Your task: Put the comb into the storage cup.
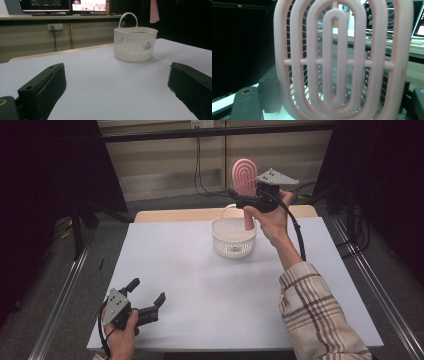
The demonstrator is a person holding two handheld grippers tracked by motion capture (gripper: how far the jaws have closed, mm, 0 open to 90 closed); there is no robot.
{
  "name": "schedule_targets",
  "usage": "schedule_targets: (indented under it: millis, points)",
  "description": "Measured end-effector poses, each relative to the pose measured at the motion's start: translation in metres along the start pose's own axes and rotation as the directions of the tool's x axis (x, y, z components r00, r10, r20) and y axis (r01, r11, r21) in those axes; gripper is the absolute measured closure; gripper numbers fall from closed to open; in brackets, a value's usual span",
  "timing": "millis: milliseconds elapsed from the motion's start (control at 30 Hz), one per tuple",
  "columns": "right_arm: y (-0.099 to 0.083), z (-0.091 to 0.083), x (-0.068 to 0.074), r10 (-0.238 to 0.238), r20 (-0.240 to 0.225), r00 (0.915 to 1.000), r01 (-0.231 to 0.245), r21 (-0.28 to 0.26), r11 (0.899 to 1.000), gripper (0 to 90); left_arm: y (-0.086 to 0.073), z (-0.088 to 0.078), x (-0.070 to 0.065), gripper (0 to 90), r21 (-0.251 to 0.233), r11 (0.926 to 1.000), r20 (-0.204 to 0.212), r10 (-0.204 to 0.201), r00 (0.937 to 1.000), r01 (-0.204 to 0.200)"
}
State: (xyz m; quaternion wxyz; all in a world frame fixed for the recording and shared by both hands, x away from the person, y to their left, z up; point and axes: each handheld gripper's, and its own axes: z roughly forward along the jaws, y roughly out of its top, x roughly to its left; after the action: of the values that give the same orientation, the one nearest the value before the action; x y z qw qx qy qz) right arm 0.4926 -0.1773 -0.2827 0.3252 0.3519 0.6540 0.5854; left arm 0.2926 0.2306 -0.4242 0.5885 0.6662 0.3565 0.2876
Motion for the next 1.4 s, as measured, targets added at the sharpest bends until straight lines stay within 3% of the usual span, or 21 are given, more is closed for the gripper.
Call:
schedule_targets:
  millis: [1400]
  points:
    - [-0.035,0.027,-0.01,0.054,0.046,0.9975,-0.055,0.024,0.998,21.6,0.0,0.0,0.0,1.9,-0.001,1.0,-0.002,0.006,1.0,-0.006]
